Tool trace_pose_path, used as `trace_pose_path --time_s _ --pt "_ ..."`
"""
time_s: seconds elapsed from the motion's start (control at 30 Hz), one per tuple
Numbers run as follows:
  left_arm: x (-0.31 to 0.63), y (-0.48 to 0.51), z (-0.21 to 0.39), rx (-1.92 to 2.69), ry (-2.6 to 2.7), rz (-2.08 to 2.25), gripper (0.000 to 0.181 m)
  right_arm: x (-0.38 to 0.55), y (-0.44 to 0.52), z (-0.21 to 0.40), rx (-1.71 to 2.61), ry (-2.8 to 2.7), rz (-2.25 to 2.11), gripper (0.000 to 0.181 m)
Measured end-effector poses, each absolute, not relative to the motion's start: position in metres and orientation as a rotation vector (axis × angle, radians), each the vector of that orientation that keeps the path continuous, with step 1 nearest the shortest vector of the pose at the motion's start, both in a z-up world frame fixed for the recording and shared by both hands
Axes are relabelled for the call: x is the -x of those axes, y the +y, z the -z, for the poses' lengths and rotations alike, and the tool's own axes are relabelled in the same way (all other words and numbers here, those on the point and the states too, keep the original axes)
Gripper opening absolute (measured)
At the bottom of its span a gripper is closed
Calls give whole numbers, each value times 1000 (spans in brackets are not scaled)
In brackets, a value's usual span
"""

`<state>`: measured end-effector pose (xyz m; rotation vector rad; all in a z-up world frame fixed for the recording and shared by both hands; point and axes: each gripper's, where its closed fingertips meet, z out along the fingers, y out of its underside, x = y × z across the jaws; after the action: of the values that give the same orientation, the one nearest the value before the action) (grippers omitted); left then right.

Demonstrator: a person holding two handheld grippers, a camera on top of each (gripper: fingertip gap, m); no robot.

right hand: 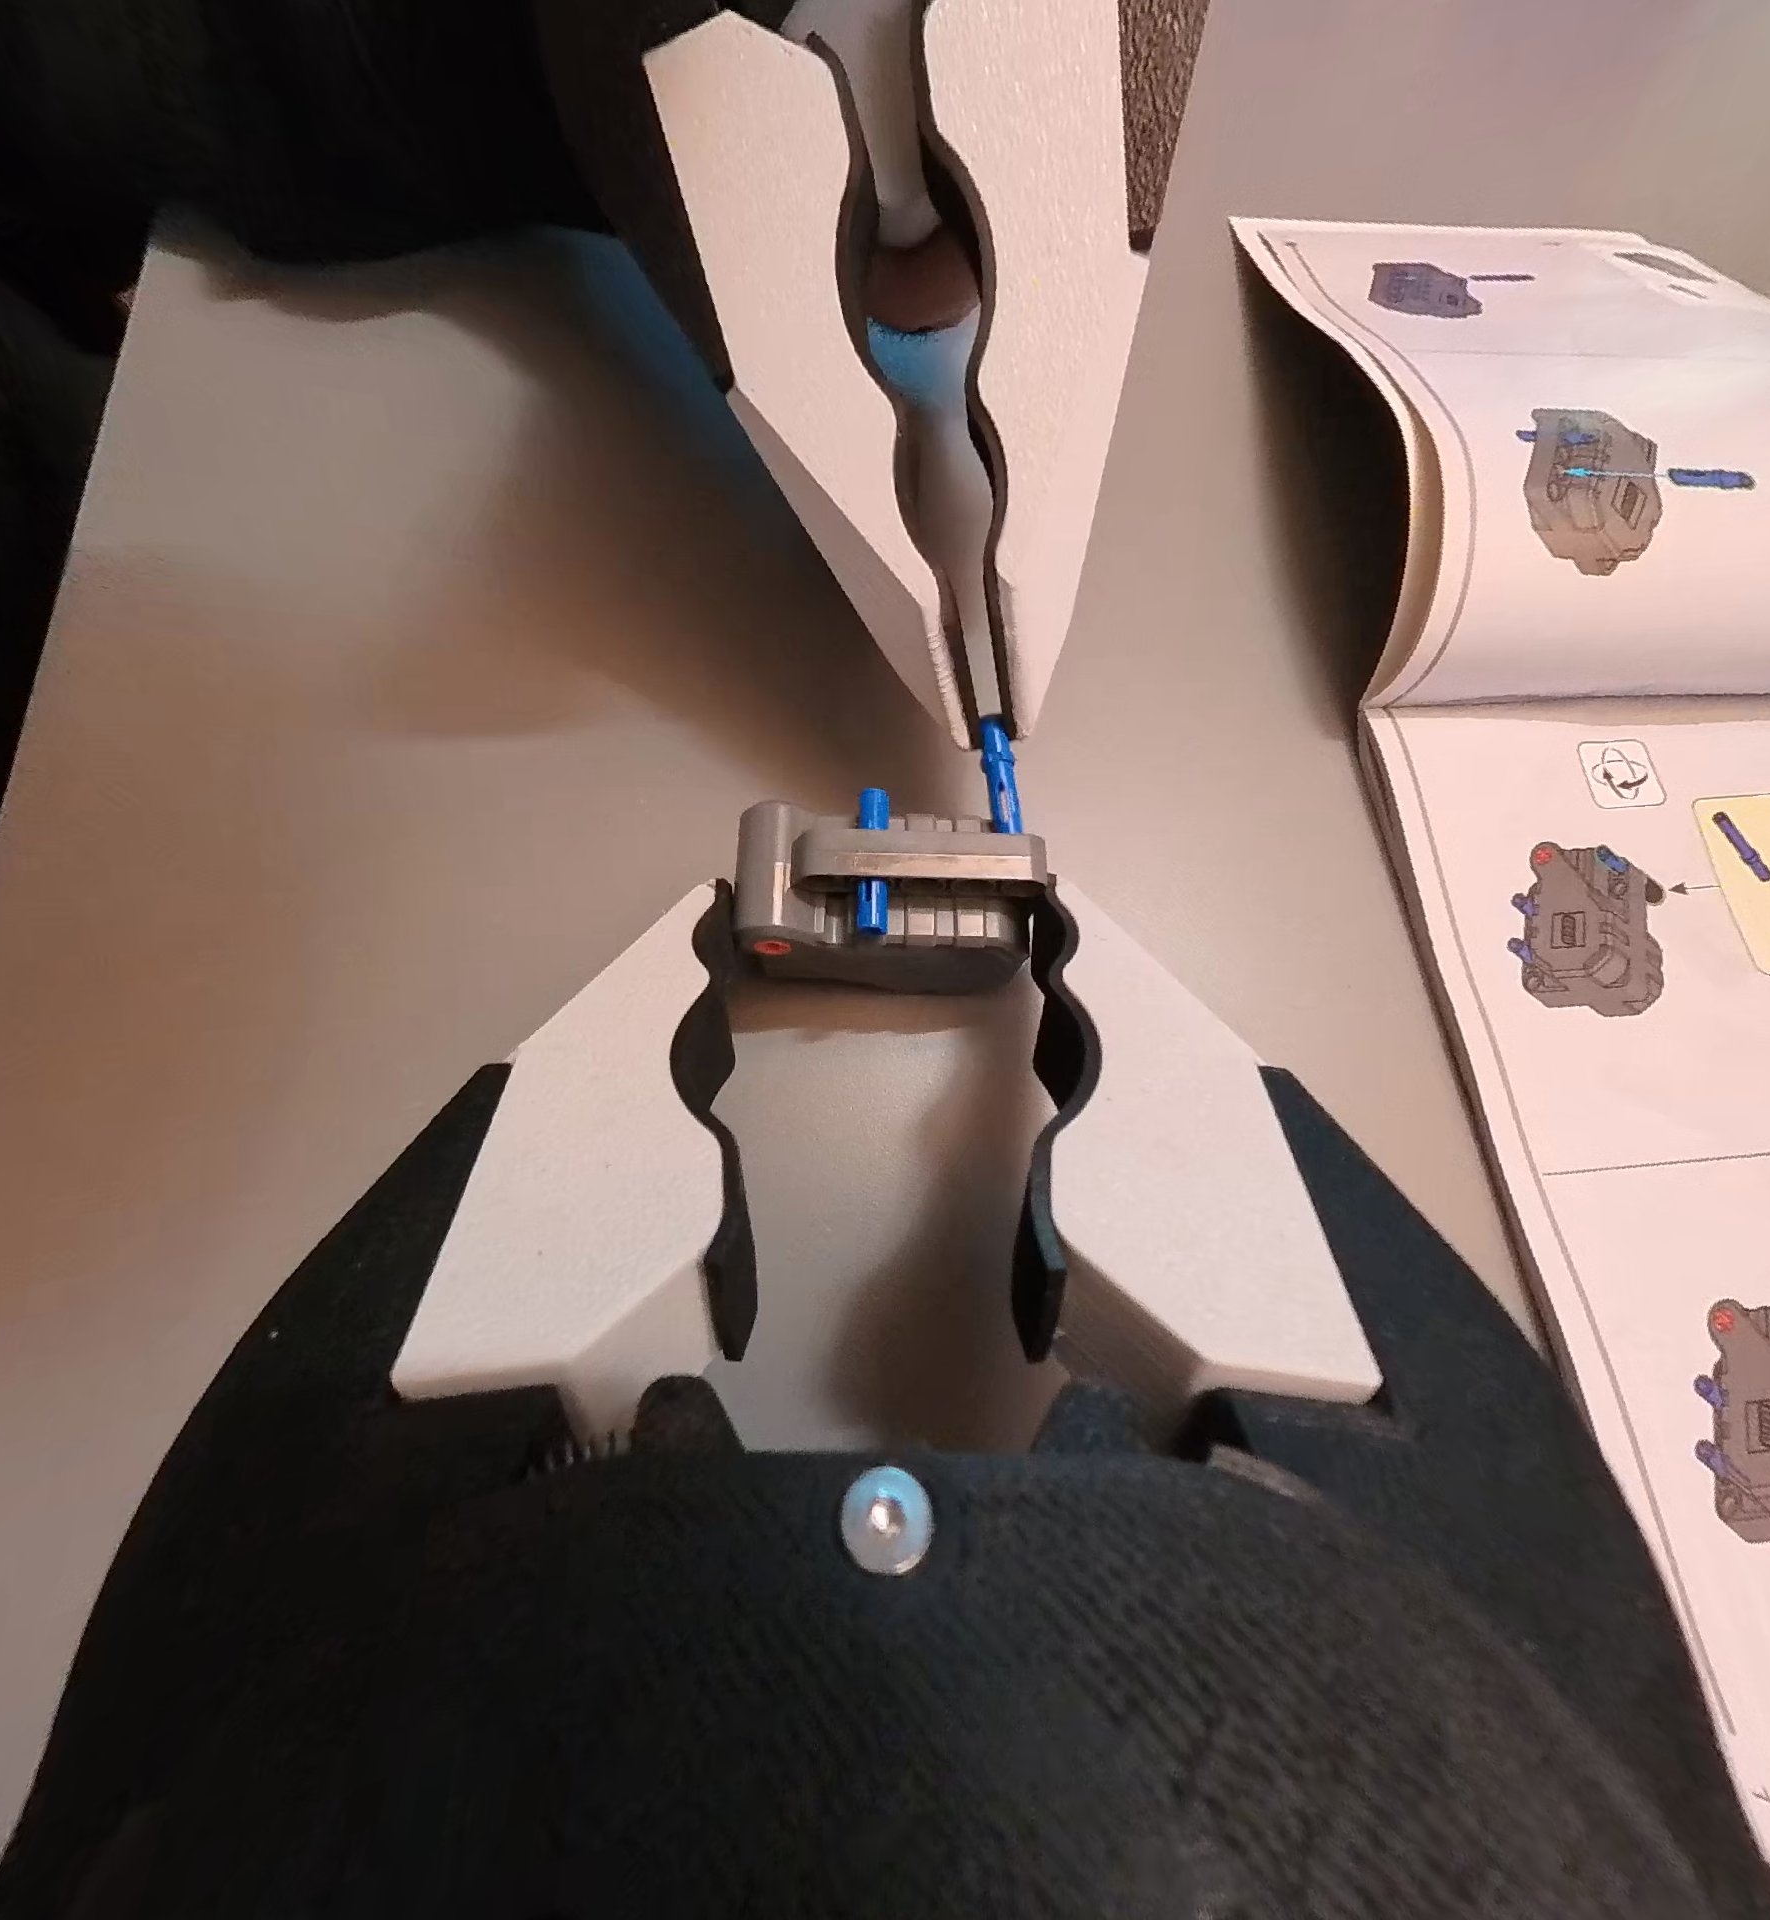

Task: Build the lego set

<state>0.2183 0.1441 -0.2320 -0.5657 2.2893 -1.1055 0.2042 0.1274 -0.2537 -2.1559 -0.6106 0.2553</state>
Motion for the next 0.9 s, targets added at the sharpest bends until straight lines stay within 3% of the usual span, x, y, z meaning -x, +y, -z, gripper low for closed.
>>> trace_pose_path --time_s 0.9 --pt "-215 139 226 654 2290 1328 1 -204 128 254 2161 -608 -261 55"
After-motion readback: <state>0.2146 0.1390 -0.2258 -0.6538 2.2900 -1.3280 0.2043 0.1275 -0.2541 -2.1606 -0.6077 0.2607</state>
